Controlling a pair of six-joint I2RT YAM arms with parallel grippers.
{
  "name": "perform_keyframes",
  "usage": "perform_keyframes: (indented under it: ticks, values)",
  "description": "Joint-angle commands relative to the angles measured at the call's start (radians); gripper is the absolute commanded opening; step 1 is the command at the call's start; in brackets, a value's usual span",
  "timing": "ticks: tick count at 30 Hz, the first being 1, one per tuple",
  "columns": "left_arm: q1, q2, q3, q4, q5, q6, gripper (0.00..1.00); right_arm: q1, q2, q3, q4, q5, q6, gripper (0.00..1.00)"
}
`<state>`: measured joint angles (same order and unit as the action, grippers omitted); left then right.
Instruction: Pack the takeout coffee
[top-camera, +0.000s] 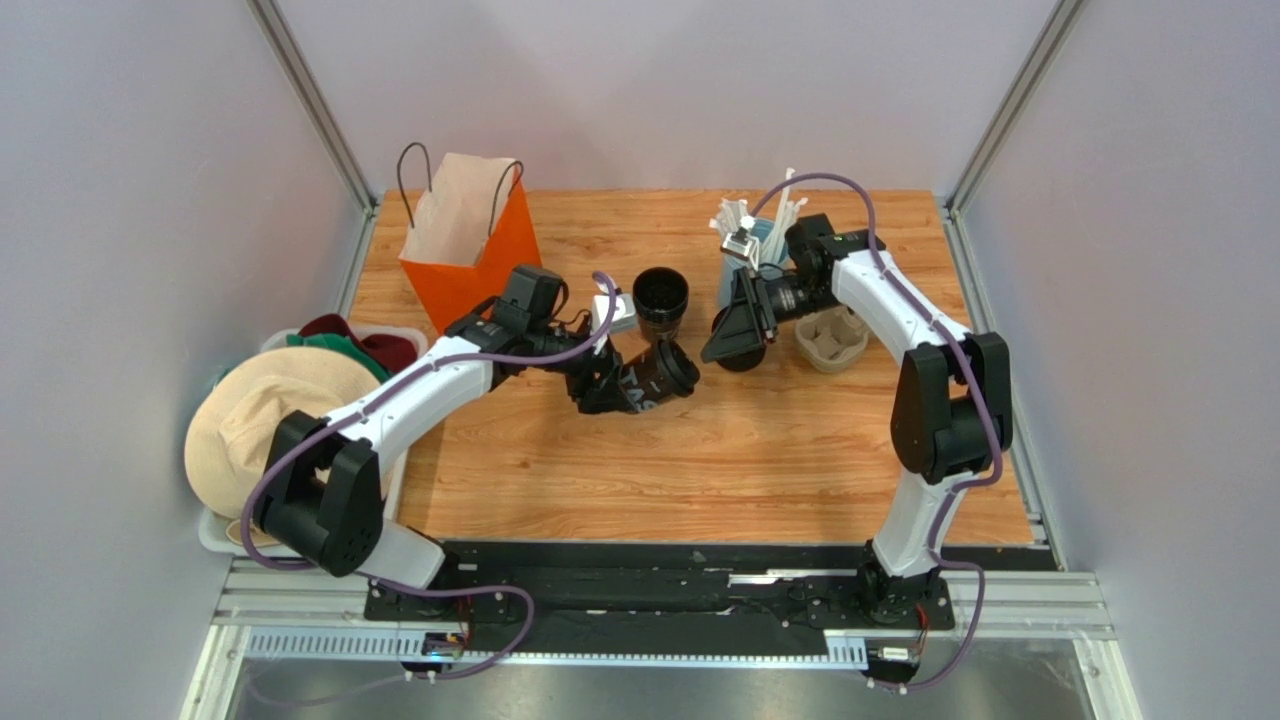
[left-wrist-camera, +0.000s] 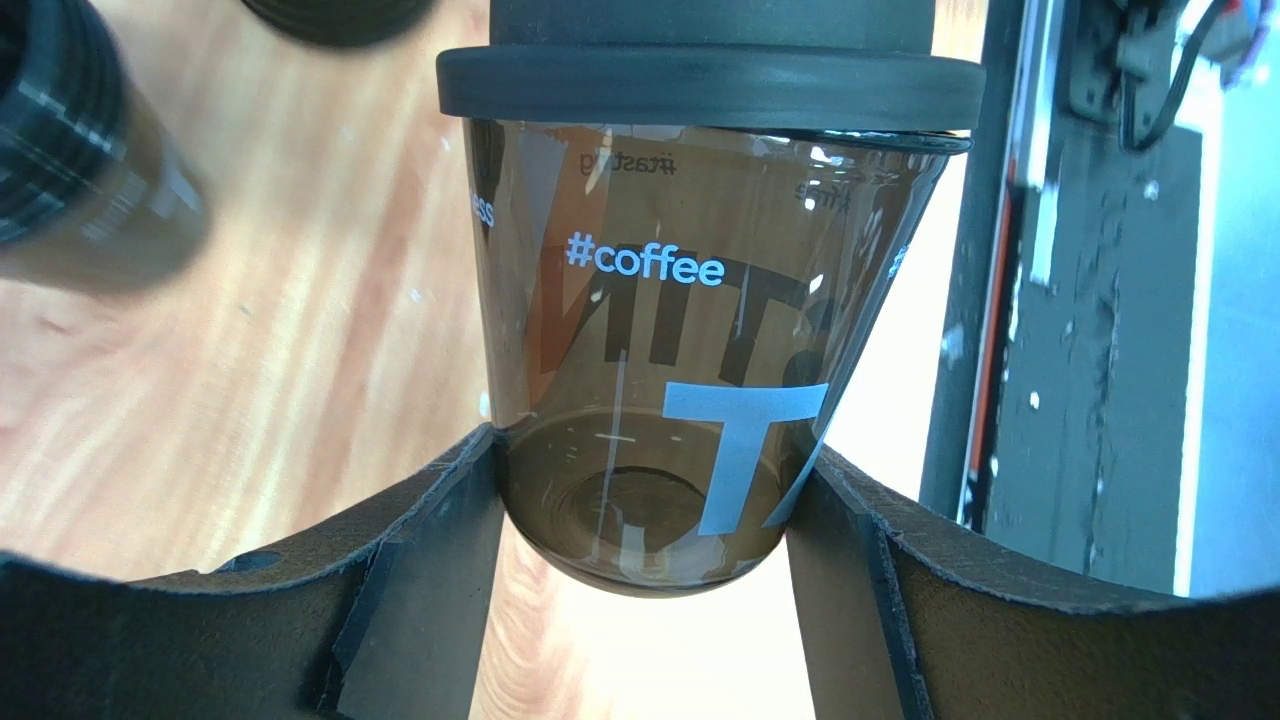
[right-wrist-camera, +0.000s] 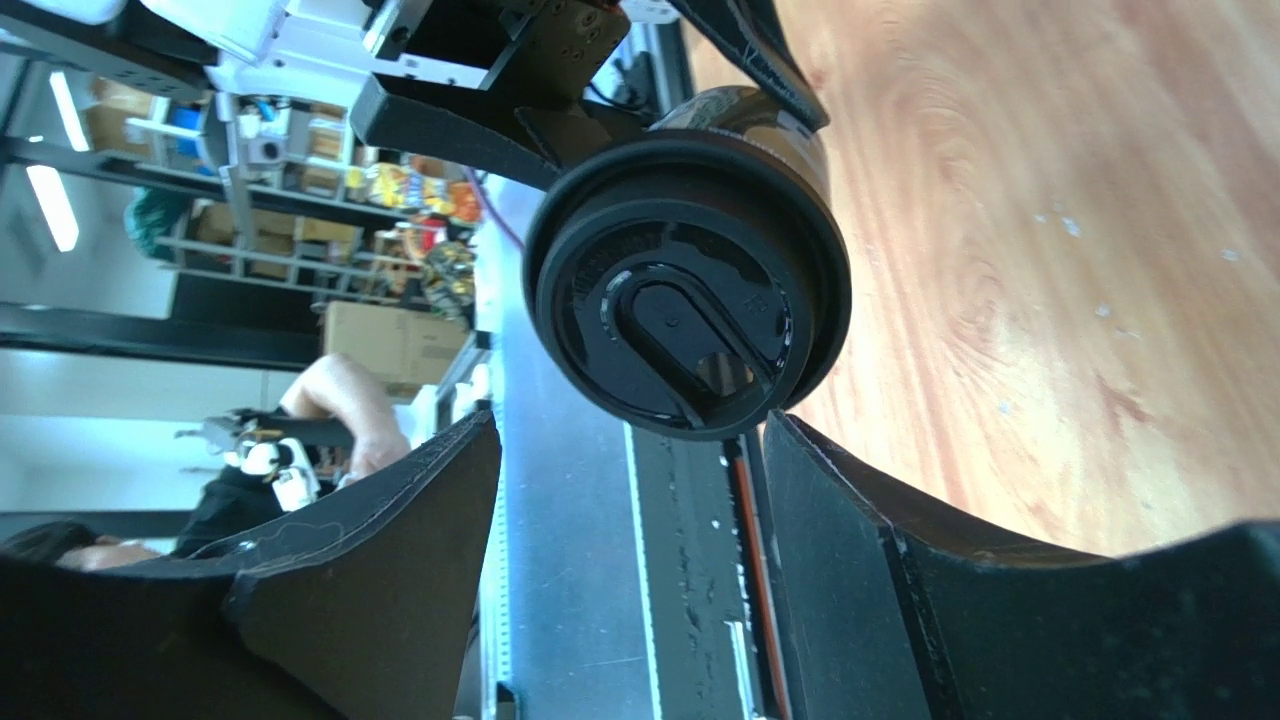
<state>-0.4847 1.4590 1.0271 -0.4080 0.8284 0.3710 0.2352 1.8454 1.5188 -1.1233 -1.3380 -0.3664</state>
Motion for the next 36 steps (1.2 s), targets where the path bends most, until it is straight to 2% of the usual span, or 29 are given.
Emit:
perform_keyframes:
  ticks: [1,18,23,29,36]
  values:
    - [-0.003,-0.061,0.048,0.124,0.012,-0.058,0.64,0.007,0.031,-0.002,-0.026,-0.115,-0.037,0.7]
    - [-0.003,-0.127,-0.005,0.273,-0.044,-0.122,0.63,-0.02,0.057,-0.014,-0.029,-0.3,-0.014,0.84]
    - [-0.003,-0.135,-0.038,0.337,-0.051,-0.126,0.62,-0.016,0.043,0.004,-0.046,-0.3,0.021,0.88]
    - [-0.003,-0.155,-0.082,0.388,-0.089,-0.098,0.58,-0.034,0.043,0.046,-0.075,-0.3,0.04,0.87]
    - [-0.011,-0.186,-0.117,0.403,-0.133,-0.066,0.57,-0.047,0.13,0.133,-0.18,-0.3,-0.014,0.76]
